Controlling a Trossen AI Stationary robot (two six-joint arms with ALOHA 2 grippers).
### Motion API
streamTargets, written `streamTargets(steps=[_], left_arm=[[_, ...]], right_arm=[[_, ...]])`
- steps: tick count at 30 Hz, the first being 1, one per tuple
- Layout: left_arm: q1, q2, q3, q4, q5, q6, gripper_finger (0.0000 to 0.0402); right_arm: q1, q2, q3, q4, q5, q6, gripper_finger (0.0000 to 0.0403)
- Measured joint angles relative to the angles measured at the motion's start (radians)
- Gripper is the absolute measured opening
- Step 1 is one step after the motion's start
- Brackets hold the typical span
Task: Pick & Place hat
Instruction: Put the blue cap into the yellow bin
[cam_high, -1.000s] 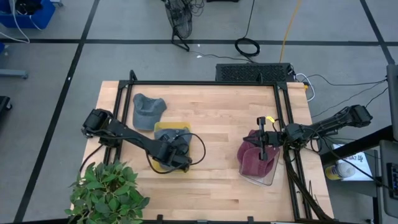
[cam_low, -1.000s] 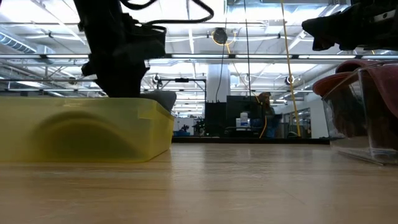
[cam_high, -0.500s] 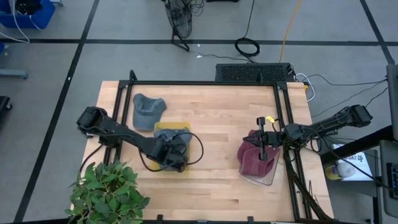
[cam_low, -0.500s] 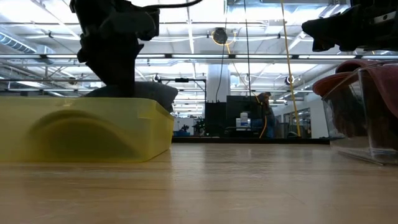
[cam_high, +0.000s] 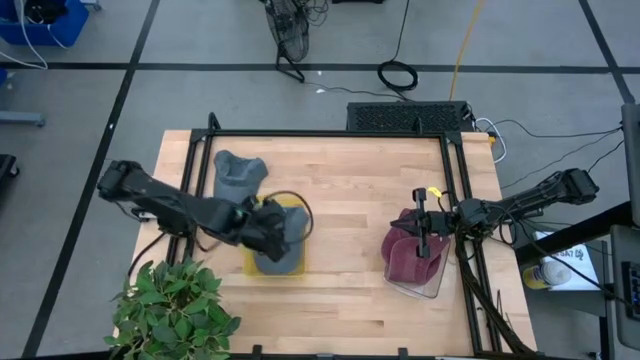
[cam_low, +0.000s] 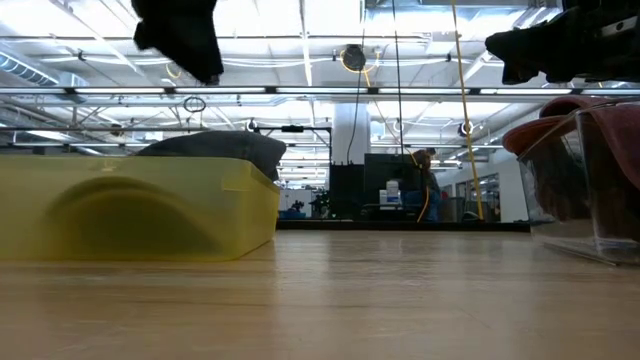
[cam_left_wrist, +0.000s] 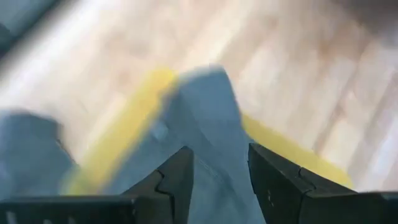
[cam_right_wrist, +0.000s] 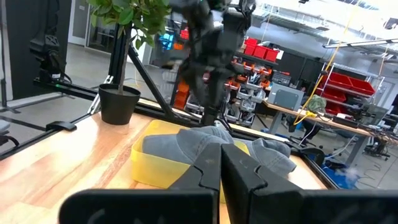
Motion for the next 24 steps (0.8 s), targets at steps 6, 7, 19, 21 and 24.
streamTargets(steps=[6,7,19,21,24], left_arm=[[0.085,-0.124,0.000,-0.052,-0.160,0.205,0.0153],[0.114,-0.136,0.000,-0.063,-0.164,0.213,0.0146],[0.511,-0.143,-0.220,0.142,0.051,0.357,0.0006],[0.584,-0.148,-0.295,0.257,0.090,0.377,0.0004],[0.689,-0.152,-0.402,0.430,0.201,0.408,0.0009]], right_arm=[[0.000,0.000,0.000,0.007,0.000,-0.019,0.0000],[0.000,0.000,0.000,0.008,0.000,-0.020,0.0000],[0.000,0.000,0.000,0.007,0.000,-0.024,0.0000],[0.000,0.000,0.000,0.008,0.000,-0.026,0.0000],[0.000,0.000,0.000,0.008,0.000,-0.026,0.0000]])
